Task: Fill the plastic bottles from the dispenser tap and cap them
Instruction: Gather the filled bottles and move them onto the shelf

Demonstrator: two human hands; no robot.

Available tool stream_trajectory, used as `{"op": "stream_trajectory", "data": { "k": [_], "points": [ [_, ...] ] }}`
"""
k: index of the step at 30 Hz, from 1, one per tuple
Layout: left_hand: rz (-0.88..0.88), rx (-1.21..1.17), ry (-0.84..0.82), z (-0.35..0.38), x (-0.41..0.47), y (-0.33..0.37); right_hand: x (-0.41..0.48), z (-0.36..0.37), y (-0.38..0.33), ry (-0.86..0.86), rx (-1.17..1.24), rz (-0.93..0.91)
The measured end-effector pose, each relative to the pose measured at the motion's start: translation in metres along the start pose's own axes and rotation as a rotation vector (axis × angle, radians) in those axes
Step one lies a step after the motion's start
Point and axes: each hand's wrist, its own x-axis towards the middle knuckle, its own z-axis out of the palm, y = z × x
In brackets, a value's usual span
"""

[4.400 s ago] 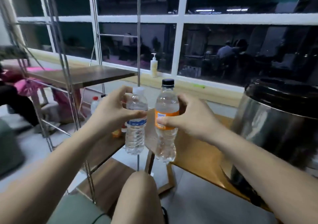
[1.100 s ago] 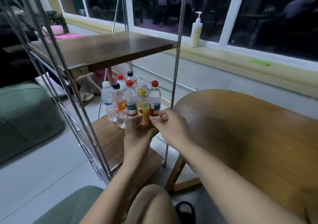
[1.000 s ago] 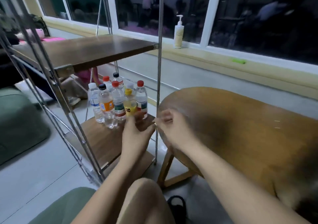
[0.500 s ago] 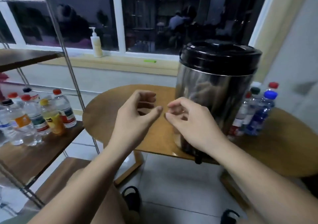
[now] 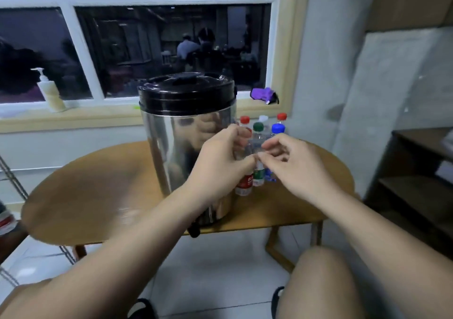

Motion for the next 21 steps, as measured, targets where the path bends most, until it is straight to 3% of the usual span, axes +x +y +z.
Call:
{"op": "stream_trajectory", "data": {
  "k": [6, 13, 21],
  "points": [
    [0.106, 0.34, -0.097, 0.041, 0.064, 0.004, 0.041, -0.014, 0.049, -0.018, -0.066, 0.061],
    [0.054, 0.694, -0.316, 0.068, 0.126, 0.009, 0.103, -0.009, 0.098, -0.012, -0.215, 0.058],
    [-0.025, 0.899, -0.398, 0.086, 0.146, -0.004, 0.153, -0.002, 0.142, 0.004, -0.314, 0.143]
  ]
}}
